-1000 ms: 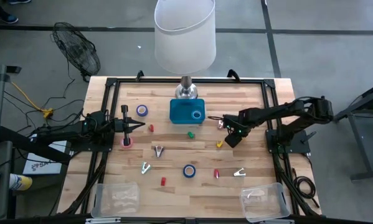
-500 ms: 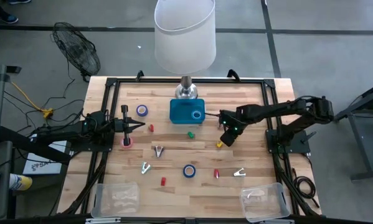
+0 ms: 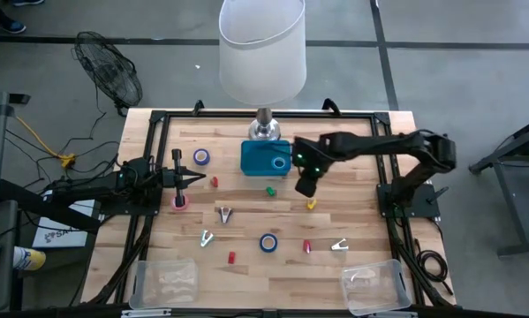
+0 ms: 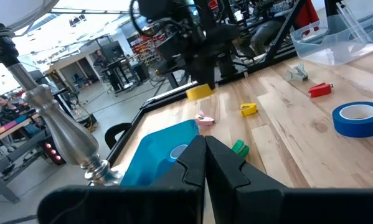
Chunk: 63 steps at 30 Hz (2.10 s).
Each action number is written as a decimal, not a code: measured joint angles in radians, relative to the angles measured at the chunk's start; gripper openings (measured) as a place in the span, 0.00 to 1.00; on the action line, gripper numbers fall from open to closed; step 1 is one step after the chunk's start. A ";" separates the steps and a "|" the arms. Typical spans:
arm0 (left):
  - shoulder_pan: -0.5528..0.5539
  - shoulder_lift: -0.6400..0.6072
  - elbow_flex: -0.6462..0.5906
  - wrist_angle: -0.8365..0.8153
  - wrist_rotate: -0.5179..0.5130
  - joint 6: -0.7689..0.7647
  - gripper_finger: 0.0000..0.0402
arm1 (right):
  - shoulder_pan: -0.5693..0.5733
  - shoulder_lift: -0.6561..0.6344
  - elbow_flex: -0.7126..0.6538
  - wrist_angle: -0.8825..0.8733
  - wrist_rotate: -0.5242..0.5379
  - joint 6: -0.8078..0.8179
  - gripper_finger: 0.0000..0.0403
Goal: Pick and place Stapler, Stapler remover, tape
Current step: Put the yellow tape into the blue bin
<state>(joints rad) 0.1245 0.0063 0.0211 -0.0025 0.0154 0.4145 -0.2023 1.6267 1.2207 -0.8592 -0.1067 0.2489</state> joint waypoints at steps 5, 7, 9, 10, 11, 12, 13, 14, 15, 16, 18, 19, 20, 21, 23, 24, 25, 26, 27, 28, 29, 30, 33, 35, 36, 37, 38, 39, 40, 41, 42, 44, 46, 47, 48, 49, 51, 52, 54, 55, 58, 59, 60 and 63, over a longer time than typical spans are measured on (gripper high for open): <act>0.000 0.000 0.000 0.000 0.000 0.000 0.00 | -0.017 0.132 0.189 -0.106 0.035 -0.116 0.07; 0.000 0.000 0.000 0.000 0.000 0.000 0.00 | -0.023 0.178 0.264 -0.139 0.042 -0.150 0.07; 0.000 0.000 0.000 0.000 0.000 0.000 0.00 | -0.027 0.227 0.331 -0.162 0.049 -0.173 0.07; 0.000 0.000 0.000 0.000 0.000 0.000 0.00 | -0.028 0.251 0.363 -0.172 0.050 -0.177 0.07; 0.000 0.000 0.000 0.000 0.000 0.000 0.00 | -0.031 0.276 0.394 -0.179 0.056 -0.178 0.07; 0.000 0.000 0.000 0.000 0.000 0.000 0.00 | -0.034 0.302 0.427 -0.187 0.064 -0.170 0.07; 0.000 0.000 0.000 0.000 0.000 0.000 0.00 | -0.038 0.324 0.459 -0.197 0.070 -0.154 0.08; 0.000 0.000 0.000 0.000 0.000 0.000 0.00 | -0.042 0.350 0.487 -0.206 0.076 -0.138 0.08; 0.000 0.000 0.000 0.000 0.000 0.000 0.00 | -0.046 0.374 0.513 -0.214 0.082 -0.121 0.08; 0.000 0.000 0.000 0.000 0.000 0.000 0.00 | -0.050 0.396 0.535 -0.219 0.088 -0.106 0.08; 0.000 0.000 0.000 0.000 0.000 0.000 0.00 | -0.059 0.440 0.572 -0.224 0.100 -0.072 0.08; 0.000 0.000 0.000 0.000 0.000 0.000 0.00 | -0.063 0.457 0.587 -0.226 0.101 -0.058 0.08; 0.000 0.000 0.000 0.000 0.000 0.000 0.00 | -0.067 0.471 0.598 -0.229 0.100 -0.048 0.08; 0.000 0.000 0.000 0.000 0.000 0.000 0.00 | -0.071 0.484 0.607 -0.228 0.101 -0.042 0.08; 0.000 0.000 0.000 0.000 0.000 0.000 0.00 | -0.077 0.507 0.615 -0.228 0.104 -0.026 0.08; 0.000 0.000 0.000 0.000 0.000 0.000 0.00 | -0.080 0.518 0.616 -0.228 0.105 -0.019 0.08; 0.000 0.000 0.000 0.000 0.000 0.000 0.00 | -0.084 0.526 0.617 -0.229 0.104 -0.011 0.08; 0.000 0.000 0.000 0.000 0.000 0.000 0.00 | -0.087 0.533 0.617 -0.229 0.104 -0.004 0.08; 0.000 0.000 0.000 0.000 0.000 0.000 0.00 | -0.090 0.538 0.617 -0.229 0.104 0.003 0.08; 0.000 0.000 0.000 0.000 0.000 0.000 0.00 | -0.092 0.541 0.617 -0.228 0.103 0.006 0.08; 0.000 0.000 0.000 0.000 0.000 0.000 0.00 | -0.093 0.546 0.617 -0.223 0.103 0.009 0.08; 0.000 0.000 0.000 0.000 0.000 0.000 0.00 | -0.093 0.549 0.617 -0.218 0.104 0.009 0.08; 0.000 0.000 0.000 0.000 0.000 0.000 0.00 | -0.094 0.551 0.617 -0.215 0.105 0.026 0.08; 0.000 0.000 0.000 0.000 0.000 0.000 0.00 | -0.096 0.551 0.617 -0.209 0.104 0.042 0.08; 0.000 0.000 0.000 0.000 0.000 0.000 0.00 | -0.098 0.551 0.617 -0.208 0.103 0.050 0.08; 0.000 0.000 0.000 0.000 0.000 0.000 0.00 | -0.099 0.551 0.617 -0.208 0.102 0.060 0.08; 0.000 0.000 0.000 0.000 0.000 0.000 0.00 | -0.099 0.551 0.617 -0.206 0.102 0.066 0.08; 0.000 0.000 0.000 0.000 0.000 0.000 0.00 | -0.099 0.551 0.617 -0.201 0.103 0.070 0.08; 0.000 0.000 0.000 0.000 0.000 0.000 0.00 | -0.099 0.554 0.617 -0.196 0.103 0.080 0.08; 0.000 0.000 0.000 0.000 0.000 0.000 0.00 | -0.099 0.557 0.617 -0.195 0.101 0.091 0.08; 0.000 0.000 0.000 0.000 0.000 0.000 0.00 | -0.099 0.564 0.617 -0.196 0.096 0.096 0.08; 0.000 0.000 0.000 0.000 0.000 0.000 0.00 | -0.099 0.577 0.617 -0.194 0.086 0.111 0.08; 0.000 0.000 0.000 0.000 0.000 0.000 0.00 | -0.099 0.584 0.617 -0.193 0.074 0.120 0.08; 0.000 0.000 0.000 0.000 0.000 0.000 0.00 | -0.099 0.584 0.617 -0.192 0.075 0.130 0.08; 0.000 0.000 0.000 0.000 0.000 0.000 0.00 | -0.099 0.584 0.617 -0.191 0.075 0.138 0.08; 0.000 0.000 0.000 0.000 0.000 0.000 0.00 | -0.099 0.584 0.617 -0.189 0.075 0.144 0.08; 0.000 0.000 0.000 0.000 0.000 0.000 0.00 | -0.099 0.584 0.617 -0.187 0.072 0.155 0.08; 0.000 0.000 0.000 0.000 0.000 0.000 0.00 | -0.099 0.584 0.617 -0.187 0.071 0.161 0.08; 0.000 0.000 0.000 0.000 0.000 0.000 0.00 | -0.099 0.584 0.617 -0.188 0.070 0.167 0.08; 0.000 0.000 0.000 0.000 0.000 0.000 0.00 | -0.098 0.584 0.616 -0.188 0.066 0.170 0.08; 0.000 0.000 0.000 0.000 0.000 0.000 0.00 | -0.098 0.584 0.617 -0.191 0.045 0.181 0.11; 0.000 0.000 0.000 0.000 0.000 0.000 0.00 | -0.098 0.584 0.617 -0.190 0.042 0.190 0.12; 0.000 0.000 0.000 0.000 0.000 0.000 0.00 | -0.098 0.584 0.617 -0.191 0.037 0.195 0.14; 0.000 0.000 0.000 0.000 0.000 0.000 0.00 | -0.098 0.584 0.617 -0.190 0.028 0.197 0.19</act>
<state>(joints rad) 0.1242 0.0065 0.0210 -0.0025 0.0151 0.4145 -0.3004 2.2108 1.8374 -1.0496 -0.0784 0.4458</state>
